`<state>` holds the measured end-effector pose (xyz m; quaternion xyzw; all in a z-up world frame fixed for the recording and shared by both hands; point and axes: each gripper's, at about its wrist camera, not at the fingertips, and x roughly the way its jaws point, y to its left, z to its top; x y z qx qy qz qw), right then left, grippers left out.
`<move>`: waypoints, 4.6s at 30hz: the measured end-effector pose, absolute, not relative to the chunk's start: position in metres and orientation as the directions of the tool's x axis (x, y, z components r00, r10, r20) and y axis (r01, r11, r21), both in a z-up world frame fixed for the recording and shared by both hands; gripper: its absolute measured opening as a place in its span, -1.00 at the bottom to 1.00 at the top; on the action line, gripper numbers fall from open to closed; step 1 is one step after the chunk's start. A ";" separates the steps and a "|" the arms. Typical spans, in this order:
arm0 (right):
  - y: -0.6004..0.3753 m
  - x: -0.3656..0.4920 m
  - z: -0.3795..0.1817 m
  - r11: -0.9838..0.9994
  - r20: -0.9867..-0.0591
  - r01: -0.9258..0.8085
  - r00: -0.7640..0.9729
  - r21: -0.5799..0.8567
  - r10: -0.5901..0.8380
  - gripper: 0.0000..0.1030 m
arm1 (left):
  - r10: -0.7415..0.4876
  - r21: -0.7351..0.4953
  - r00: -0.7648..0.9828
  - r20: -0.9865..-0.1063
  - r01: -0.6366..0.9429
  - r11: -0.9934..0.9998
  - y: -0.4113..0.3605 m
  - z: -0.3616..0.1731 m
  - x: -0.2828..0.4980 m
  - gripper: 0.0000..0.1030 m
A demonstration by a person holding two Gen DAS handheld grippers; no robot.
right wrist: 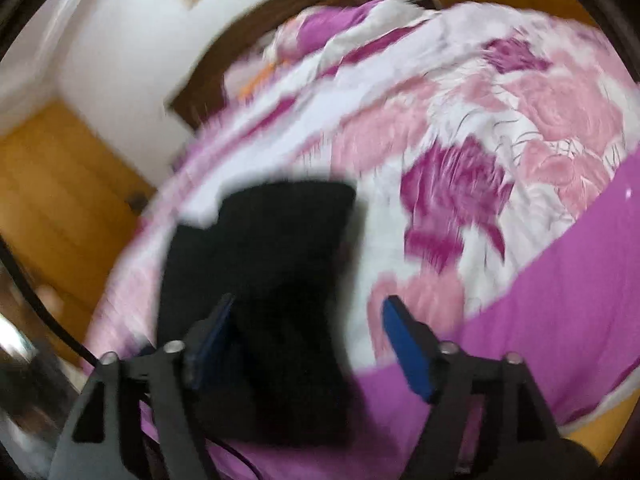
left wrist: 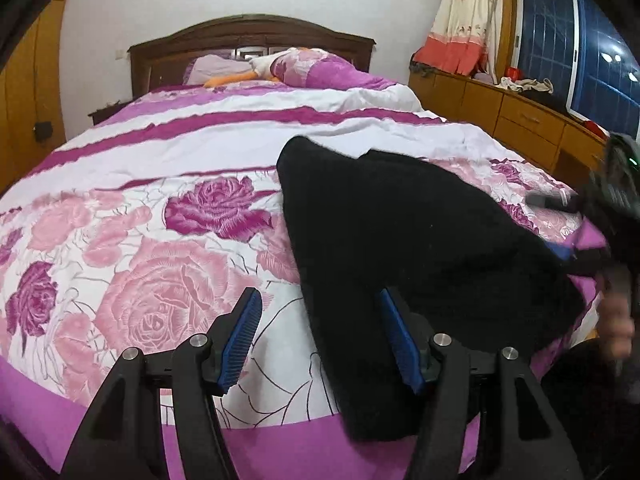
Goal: Fold small clothes
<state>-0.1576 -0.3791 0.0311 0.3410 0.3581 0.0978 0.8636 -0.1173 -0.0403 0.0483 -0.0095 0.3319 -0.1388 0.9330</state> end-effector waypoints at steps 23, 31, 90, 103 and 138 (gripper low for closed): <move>-0.387 -0.047 0.015 0.816 -0.710 0.200 0.628 0.543 0.319 0.02 | -0.267 -0.123 0.740 -0.617 0.245 0.962 -0.043 0.036 -0.119 -0.03; -0.345 -0.107 0.084 0.956 -0.611 -0.009 0.767 0.293 0.195 0.72 | -0.284 -0.115 0.793 -0.539 0.264 0.958 -0.039 0.066 -0.124 -0.06; -0.319 -0.066 -0.008 0.717 -0.635 -0.058 0.418 0.695 0.649 1.00 | -0.717 -0.714 0.421 -0.556 0.198 0.671 -0.011 0.008 -0.035 -0.09; -0.291 -0.068 0.010 0.713 -0.606 -0.041 0.494 0.700 0.623 -0.49 | -0.610 -0.585 0.488 -0.624 0.226 0.779 -0.017 0.034 -0.069 -0.62; -0.206 0.043 0.065 0.702 -0.447 -0.293 0.600 0.649 0.664 -0.50 | -0.419 -0.366 0.661 -0.622 0.228 0.902 0.049 0.087 0.046 -0.63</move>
